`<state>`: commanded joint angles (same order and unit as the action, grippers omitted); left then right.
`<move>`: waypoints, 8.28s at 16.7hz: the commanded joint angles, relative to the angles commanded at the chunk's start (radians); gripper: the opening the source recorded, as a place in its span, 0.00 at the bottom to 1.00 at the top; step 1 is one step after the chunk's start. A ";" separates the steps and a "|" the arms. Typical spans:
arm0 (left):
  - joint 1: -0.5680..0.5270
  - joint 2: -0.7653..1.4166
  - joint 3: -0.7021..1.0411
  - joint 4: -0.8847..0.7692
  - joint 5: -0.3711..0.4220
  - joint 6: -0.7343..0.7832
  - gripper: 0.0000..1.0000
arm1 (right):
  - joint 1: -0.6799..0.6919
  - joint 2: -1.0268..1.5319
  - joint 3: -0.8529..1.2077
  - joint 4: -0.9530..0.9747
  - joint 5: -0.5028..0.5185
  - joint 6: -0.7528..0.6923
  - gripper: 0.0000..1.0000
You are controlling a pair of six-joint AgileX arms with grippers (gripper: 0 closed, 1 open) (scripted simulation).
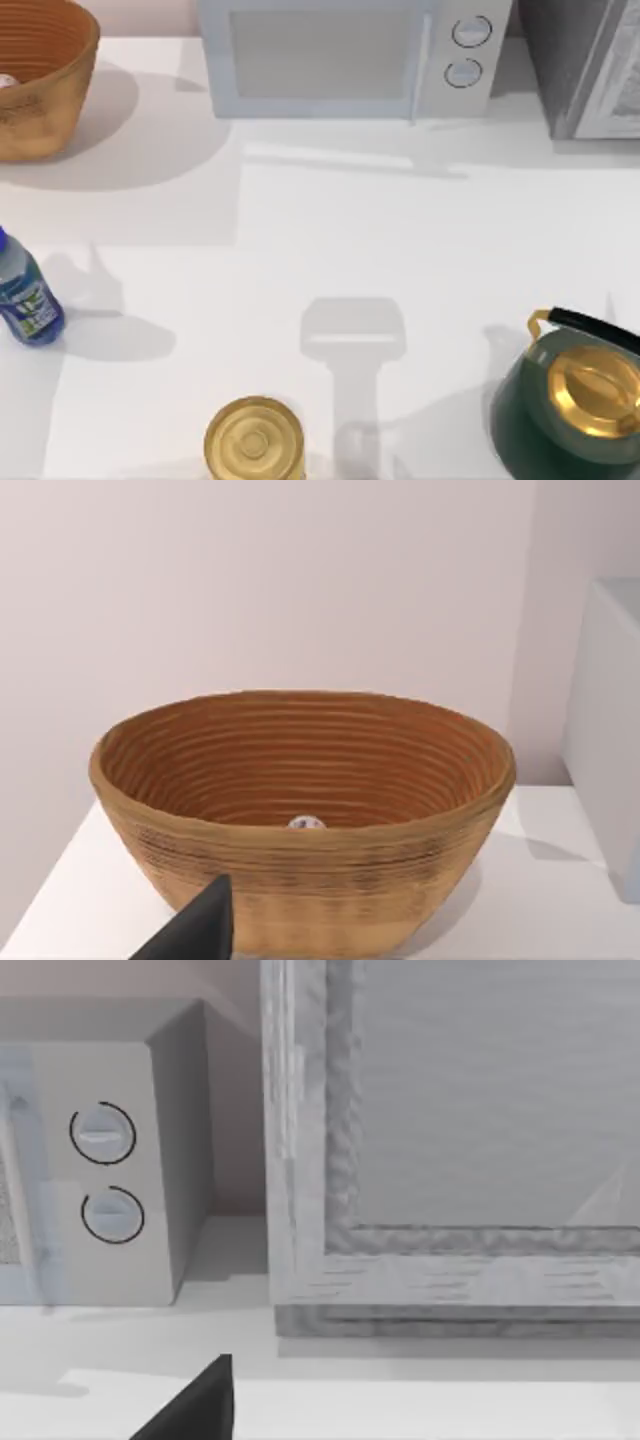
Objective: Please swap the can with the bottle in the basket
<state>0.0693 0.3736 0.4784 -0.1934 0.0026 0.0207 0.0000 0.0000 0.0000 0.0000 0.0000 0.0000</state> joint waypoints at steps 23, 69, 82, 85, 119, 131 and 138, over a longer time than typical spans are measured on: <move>0.107 2.148 2.048 -0.991 0.104 0.149 1.00 | 0.000 0.000 0.000 0.000 0.000 0.000 1.00; 0.091 2.352 2.140 -0.942 0.111 0.152 0.00 | 0.000 0.000 0.000 0.000 0.000 0.000 1.00; -0.038 1.500 1.295 -0.603 0.197 0.071 0.00 | 0.000 0.000 0.000 0.000 0.000 0.000 1.00; -0.066 1.135 0.959 -0.450 0.195 0.048 0.00 | 0.000 0.000 0.000 0.000 0.000 0.000 1.00; -0.110 -0.004 -0.309 0.406 0.090 -0.004 0.00 | 0.000 0.000 0.000 0.000 0.000 0.000 1.00; -0.196 0.611 -0.049 0.743 0.292 0.005 0.00 | 0.000 0.000 0.000 0.000 0.000 0.000 1.00; -0.253 0.911 0.072 0.909 0.412 0.007 0.00 | 0.000 0.000 0.000 0.000 0.000 0.000 1.00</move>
<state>-0.1839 1.2844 0.5502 0.7154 0.4147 0.0278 0.0000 0.0000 0.0000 0.0000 0.0000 0.0000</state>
